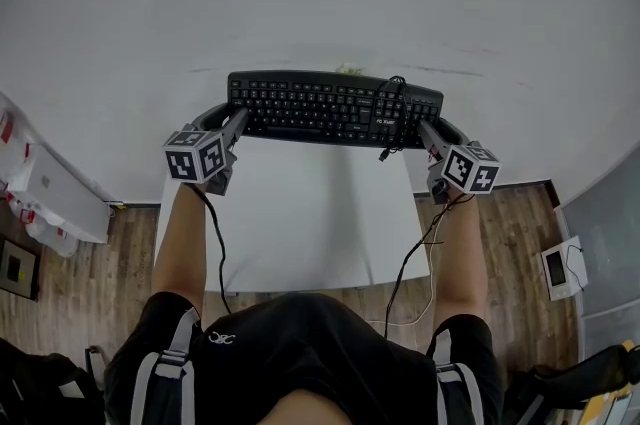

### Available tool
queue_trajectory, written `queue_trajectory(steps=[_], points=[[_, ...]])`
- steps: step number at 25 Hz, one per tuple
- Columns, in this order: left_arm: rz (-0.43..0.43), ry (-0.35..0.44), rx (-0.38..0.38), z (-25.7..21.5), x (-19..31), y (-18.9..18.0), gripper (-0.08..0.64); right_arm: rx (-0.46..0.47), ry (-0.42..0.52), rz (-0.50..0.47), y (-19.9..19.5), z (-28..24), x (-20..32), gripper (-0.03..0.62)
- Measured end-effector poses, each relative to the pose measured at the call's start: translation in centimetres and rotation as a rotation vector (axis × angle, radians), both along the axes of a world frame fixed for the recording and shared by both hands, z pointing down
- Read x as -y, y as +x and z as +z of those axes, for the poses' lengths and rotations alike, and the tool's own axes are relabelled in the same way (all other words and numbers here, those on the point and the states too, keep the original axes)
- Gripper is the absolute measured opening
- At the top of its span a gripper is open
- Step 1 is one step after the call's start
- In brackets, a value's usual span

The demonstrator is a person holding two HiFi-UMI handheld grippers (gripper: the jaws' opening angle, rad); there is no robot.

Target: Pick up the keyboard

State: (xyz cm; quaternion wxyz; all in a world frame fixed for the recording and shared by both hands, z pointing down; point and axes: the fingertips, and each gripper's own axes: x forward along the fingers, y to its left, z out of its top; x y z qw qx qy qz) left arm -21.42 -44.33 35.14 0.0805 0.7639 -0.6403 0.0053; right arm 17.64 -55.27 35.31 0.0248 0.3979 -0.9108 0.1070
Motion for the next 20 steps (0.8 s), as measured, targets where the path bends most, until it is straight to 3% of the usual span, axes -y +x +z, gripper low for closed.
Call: queue_trajectory(steps=[20], points=[[-0.004,-0.051,-0.015,1.3,0.9,0.0,0.173,-0.014,-0.043,-0.002,0.0,1.4,1.3,0.187]])
